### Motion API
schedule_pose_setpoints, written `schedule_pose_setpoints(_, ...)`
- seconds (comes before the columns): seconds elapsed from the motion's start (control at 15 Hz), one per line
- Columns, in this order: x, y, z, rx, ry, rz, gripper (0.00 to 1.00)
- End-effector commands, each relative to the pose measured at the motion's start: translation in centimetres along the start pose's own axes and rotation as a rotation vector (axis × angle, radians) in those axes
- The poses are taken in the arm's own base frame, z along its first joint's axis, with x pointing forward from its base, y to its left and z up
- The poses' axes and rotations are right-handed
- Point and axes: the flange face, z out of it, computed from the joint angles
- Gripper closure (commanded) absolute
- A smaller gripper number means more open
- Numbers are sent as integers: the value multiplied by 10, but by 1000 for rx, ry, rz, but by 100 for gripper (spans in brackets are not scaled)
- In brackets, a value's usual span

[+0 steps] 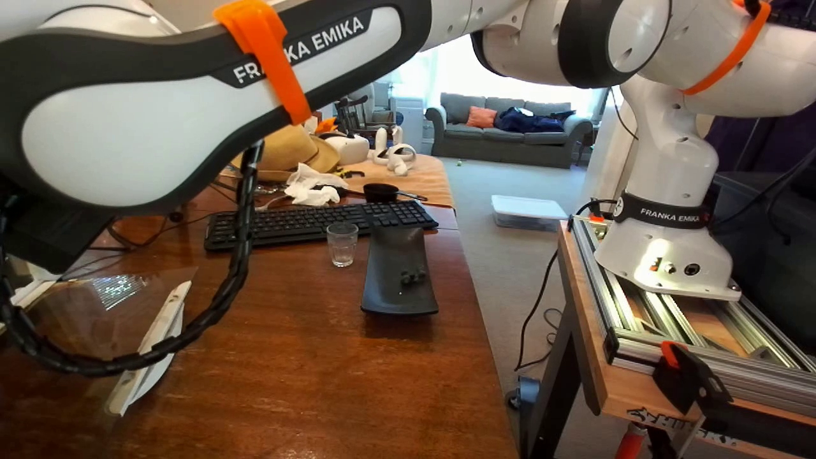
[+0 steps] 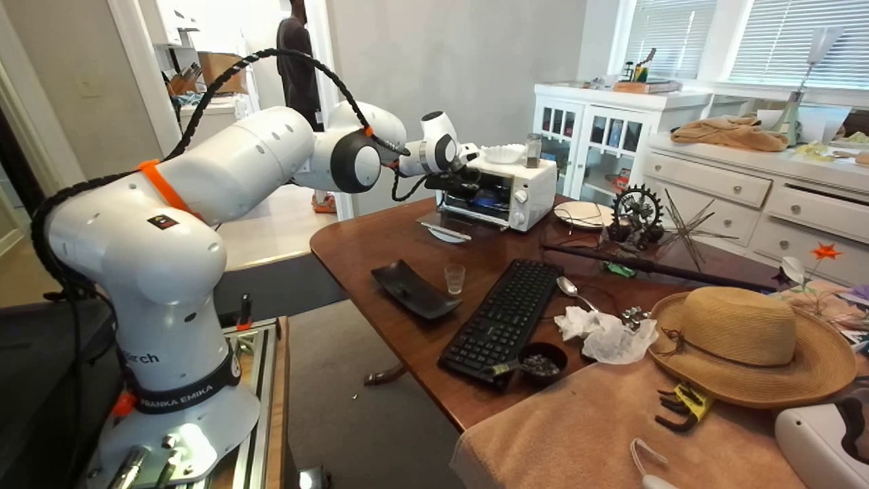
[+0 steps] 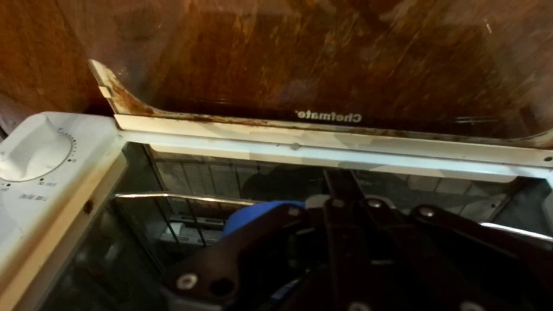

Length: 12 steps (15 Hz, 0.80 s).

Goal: Put the blue masking tape in the white toaster oven.

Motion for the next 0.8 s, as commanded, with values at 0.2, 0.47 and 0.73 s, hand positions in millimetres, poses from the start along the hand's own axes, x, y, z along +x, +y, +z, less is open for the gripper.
schedule_pose_setpoints(0.2,1,0,-1,-10,8,0,100)
schedule_pose_setpoints(0.47,3,1,-3,-92,40,-18,100)
schedule_pose_setpoints(0.73,2,0,4,-177,90,-101,100)
